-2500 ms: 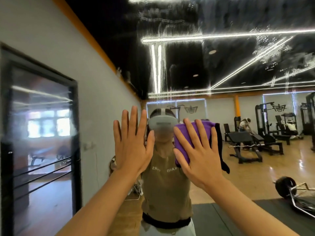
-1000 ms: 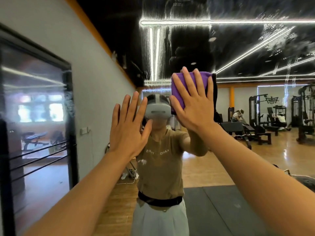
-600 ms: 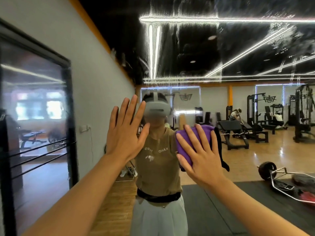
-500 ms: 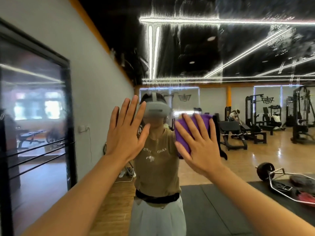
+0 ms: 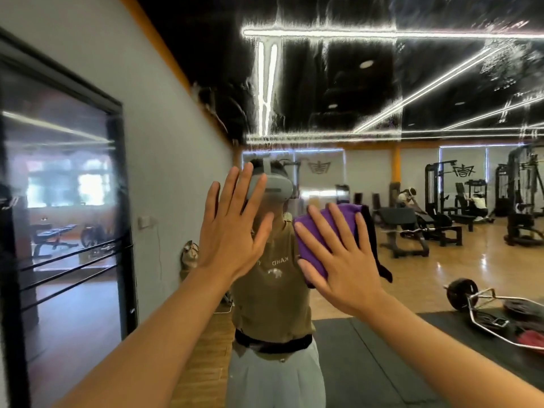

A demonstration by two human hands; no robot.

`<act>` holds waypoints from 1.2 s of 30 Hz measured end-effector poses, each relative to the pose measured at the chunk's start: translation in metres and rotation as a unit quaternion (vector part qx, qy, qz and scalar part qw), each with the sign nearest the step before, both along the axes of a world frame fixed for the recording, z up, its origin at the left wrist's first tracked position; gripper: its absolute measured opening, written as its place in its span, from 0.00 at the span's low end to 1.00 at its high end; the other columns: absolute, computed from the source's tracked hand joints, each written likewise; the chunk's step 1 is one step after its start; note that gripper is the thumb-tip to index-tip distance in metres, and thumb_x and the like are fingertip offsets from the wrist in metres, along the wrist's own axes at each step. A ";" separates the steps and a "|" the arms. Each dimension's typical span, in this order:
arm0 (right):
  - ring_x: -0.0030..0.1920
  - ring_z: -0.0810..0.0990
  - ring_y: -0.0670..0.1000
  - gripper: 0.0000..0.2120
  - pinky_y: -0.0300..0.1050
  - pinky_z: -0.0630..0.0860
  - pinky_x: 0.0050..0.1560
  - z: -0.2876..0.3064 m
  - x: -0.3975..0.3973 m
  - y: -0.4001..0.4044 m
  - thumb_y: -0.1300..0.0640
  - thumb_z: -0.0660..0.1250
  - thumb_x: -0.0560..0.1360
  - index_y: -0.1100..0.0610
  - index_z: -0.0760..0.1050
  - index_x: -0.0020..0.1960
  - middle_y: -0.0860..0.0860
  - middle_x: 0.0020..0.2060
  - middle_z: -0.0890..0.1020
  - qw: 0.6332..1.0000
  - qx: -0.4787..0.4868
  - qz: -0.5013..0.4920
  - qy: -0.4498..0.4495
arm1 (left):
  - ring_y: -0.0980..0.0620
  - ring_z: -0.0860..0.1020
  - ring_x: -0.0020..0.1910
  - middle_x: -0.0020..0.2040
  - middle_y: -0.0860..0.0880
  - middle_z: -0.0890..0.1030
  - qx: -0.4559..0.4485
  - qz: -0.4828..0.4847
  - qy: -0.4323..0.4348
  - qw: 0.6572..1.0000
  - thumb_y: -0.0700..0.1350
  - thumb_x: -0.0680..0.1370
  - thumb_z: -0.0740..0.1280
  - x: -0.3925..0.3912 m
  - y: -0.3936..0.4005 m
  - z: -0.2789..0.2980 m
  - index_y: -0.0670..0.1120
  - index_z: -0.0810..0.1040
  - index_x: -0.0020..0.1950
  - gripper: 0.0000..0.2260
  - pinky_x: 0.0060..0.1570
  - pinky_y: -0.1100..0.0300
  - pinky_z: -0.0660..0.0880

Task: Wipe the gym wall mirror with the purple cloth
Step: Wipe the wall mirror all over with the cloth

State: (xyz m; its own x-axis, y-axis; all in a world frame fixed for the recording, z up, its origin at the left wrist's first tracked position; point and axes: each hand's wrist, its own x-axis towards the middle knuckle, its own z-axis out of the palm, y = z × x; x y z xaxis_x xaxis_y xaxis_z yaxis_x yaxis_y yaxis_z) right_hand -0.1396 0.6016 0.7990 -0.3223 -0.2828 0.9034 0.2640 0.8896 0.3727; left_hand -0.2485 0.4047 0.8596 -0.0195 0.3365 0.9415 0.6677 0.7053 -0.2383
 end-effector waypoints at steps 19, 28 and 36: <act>0.81 0.52 0.59 0.29 0.64 0.46 0.79 0.017 -0.003 -0.006 0.38 0.48 0.84 0.47 0.54 0.82 0.52 0.82 0.55 0.995 0.093 -0.006 -0.038 | 0.47 0.49 0.82 0.83 0.44 0.52 0.023 -0.023 0.020 0.999 0.52 0.84 0.52 -0.005 -0.009 -0.001 0.45 0.51 0.82 0.28 0.79 0.50 0.42; 0.81 0.52 0.59 0.29 0.63 0.45 0.79 0.147 -0.015 -0.012 0.38 0.44 0.84 0.48 0.55 0.82 0.52 0.81 0.57 0.999 0.004 -0.011 0.044 | 0.48 0.48 0.82 0.83 0.44 0.52 0.029 -0.022 0.006 0.999 0.52 0.84 0.52 -0.010 -0.019 -0.004 0.45 0.53 0.83 0.28 0.80 0.49 0.42; 0.81 0.53 0.58 0.28 0.62 0.44 0.79 0.031 -0.011 -0.018 0.38 0.49 0.84 0.46 0.56 0.81 0.51 0.81 0.57 0.973 0.215 0.002 -0.088 | 0.48 0.50 0.82 0.83 0.45 0.53 0.039 -0.015 -0.021 0.999 0.53 0.84 0.50 -0.017 -0.044 -0.010 0.45 0.55 0.83 0.27 0.79 0.50 0.43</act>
